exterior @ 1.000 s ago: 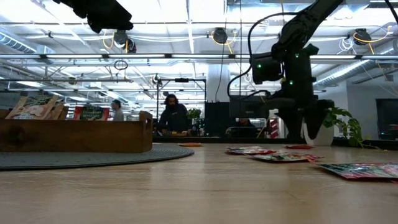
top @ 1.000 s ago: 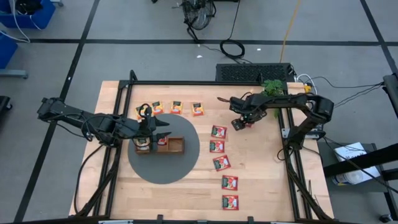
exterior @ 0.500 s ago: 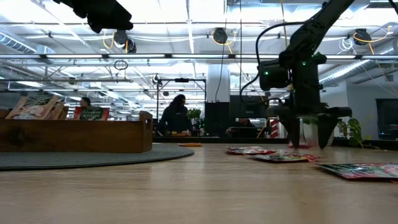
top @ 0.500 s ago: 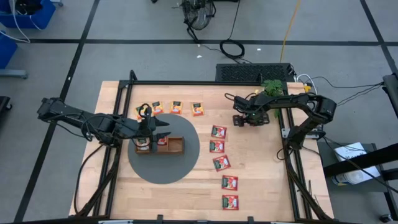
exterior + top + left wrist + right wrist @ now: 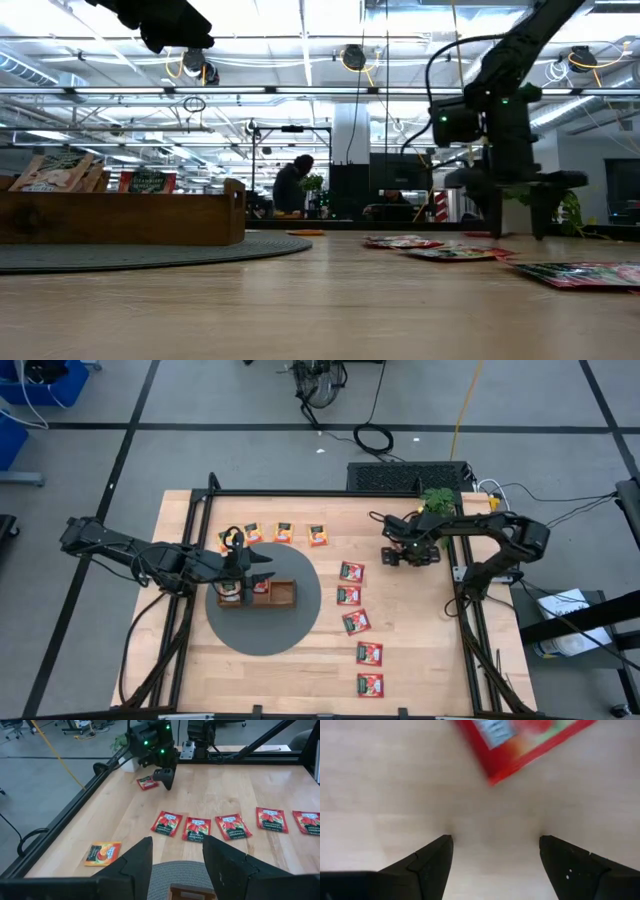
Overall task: Pick & Place Tea
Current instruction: Put the red tea bag into the middle section of the wooden organizer
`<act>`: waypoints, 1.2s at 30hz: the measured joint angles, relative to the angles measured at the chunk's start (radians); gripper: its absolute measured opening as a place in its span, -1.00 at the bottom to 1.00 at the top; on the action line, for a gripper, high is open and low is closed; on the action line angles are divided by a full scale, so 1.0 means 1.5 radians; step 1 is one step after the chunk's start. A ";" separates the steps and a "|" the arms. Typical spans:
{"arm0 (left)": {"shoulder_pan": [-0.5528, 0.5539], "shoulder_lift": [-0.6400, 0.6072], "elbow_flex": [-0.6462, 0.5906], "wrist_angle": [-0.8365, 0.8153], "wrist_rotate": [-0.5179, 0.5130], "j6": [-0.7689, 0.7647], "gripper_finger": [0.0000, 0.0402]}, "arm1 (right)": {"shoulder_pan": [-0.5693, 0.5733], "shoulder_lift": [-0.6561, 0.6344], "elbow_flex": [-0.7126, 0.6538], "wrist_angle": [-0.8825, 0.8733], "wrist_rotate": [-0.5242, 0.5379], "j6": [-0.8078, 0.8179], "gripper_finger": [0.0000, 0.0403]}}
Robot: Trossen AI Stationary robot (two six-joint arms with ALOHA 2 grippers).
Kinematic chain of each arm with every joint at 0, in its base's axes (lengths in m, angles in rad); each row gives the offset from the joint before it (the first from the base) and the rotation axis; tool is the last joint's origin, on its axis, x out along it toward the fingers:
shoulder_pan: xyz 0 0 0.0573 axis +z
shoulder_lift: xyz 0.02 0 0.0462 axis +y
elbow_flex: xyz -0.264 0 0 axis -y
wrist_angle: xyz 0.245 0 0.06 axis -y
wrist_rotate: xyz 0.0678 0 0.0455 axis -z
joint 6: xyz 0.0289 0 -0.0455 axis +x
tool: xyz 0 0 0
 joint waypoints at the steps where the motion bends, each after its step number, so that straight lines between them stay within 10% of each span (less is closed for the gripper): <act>1: 0.000 0.000 0.000 0.000 0.000 0.000 -0.12 | -0.003 -0.014 -0.002 0.006 0.012 -0.005 0.37; 11: 0.000 0.000 0.000 0.000 0.000 0.000 -0.12 | -0.054 -0.084 -0.002 0.140 0.177 -0.041 0.36; 36: 0.000 0.000 0.000 0.000 0.000 0.000 -0.12 | -0.004 0.037 0.000 0.338 -0.153 -0.096 0.36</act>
